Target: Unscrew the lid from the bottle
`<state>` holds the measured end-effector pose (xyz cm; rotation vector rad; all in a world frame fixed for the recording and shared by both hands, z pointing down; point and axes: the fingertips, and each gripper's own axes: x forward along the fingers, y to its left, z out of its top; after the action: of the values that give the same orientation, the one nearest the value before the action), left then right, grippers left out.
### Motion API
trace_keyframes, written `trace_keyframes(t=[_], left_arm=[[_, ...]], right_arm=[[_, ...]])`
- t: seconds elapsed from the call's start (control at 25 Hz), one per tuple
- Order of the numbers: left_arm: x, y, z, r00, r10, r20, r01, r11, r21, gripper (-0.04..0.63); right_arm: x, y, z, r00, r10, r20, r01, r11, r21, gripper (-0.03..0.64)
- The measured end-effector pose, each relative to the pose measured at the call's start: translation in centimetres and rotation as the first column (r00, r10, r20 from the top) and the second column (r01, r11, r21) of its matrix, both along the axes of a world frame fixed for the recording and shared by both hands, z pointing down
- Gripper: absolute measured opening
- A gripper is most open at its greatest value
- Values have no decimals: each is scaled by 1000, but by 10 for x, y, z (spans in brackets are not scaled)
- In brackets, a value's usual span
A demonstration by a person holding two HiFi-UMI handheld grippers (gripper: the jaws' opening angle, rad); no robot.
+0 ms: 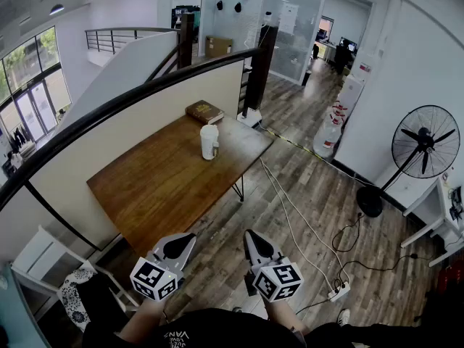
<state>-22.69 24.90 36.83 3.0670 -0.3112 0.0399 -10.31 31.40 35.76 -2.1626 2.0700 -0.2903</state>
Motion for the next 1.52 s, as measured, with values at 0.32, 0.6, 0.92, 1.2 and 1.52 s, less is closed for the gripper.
trace_keyframes(t=[0.32, 0.6, 0.92, 1.2, 1.52], left_arm=[[44, 18, 3, 994, -102, -34, 102, 995, 8, 14], [72, 32, 21, 977, -213, -26, 212, 976, -48, 190], [93, 12, 36, 964, -265, 8, 265, 962, -69, 192], [112, -51, 44, 962, -272, 21, 273, 958, -85, 193], [145, -151, 59, 967, -249, 46, 253, 962, -100, 195]], right_arm=[[44, 11, -2, 994, -100, 34, 98, 994, 52, 12], [82, 13, 9, 984, -177, 22, 177, 984, 5, 201], [108, -5, 24, 974, -224, 33, 225, 974, -15, 221], [127, -62, 22, 971, -235, 29, 236, 971, -33, 221], [166, -154, 32, 983, -180, 28, 182, 981, -69, 221]])
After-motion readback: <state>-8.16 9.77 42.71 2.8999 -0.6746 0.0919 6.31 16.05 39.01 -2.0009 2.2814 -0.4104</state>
